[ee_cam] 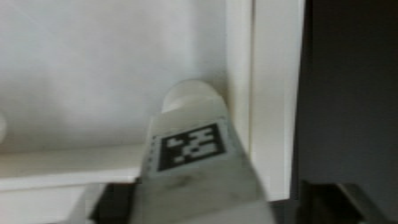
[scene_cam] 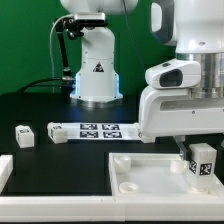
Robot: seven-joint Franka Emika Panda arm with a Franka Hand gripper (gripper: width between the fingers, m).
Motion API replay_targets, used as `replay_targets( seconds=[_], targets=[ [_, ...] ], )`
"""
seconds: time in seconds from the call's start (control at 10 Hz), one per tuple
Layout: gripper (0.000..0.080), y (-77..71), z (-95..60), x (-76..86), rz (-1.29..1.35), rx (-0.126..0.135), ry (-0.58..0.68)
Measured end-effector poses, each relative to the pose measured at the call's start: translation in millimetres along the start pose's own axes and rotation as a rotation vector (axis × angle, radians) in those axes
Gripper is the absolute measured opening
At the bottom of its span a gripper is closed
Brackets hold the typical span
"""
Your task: Assemble square table
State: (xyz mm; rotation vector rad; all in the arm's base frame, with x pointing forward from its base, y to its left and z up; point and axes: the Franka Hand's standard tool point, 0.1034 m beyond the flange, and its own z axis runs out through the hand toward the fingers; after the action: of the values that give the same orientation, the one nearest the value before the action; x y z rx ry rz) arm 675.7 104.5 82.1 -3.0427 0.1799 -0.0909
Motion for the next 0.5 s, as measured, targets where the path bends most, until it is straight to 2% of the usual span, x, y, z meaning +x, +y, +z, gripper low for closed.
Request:
replay_targets(
  seconds=[0.1,0.3,0.4,0.5],
  targets=[
    [0.0292,1.7,0.3,0.3,0.075,-0.001,0.0],
    [0.0292,1.8,0.9,0.0,0.256,-0.003,0.001],
    [0.0292,2.0,1.9,-0.4,0.429,-0.008,0.009],
    [0.0292,2.3,2.3,-0.2,0.612,0.001,0.011]
  ],
)
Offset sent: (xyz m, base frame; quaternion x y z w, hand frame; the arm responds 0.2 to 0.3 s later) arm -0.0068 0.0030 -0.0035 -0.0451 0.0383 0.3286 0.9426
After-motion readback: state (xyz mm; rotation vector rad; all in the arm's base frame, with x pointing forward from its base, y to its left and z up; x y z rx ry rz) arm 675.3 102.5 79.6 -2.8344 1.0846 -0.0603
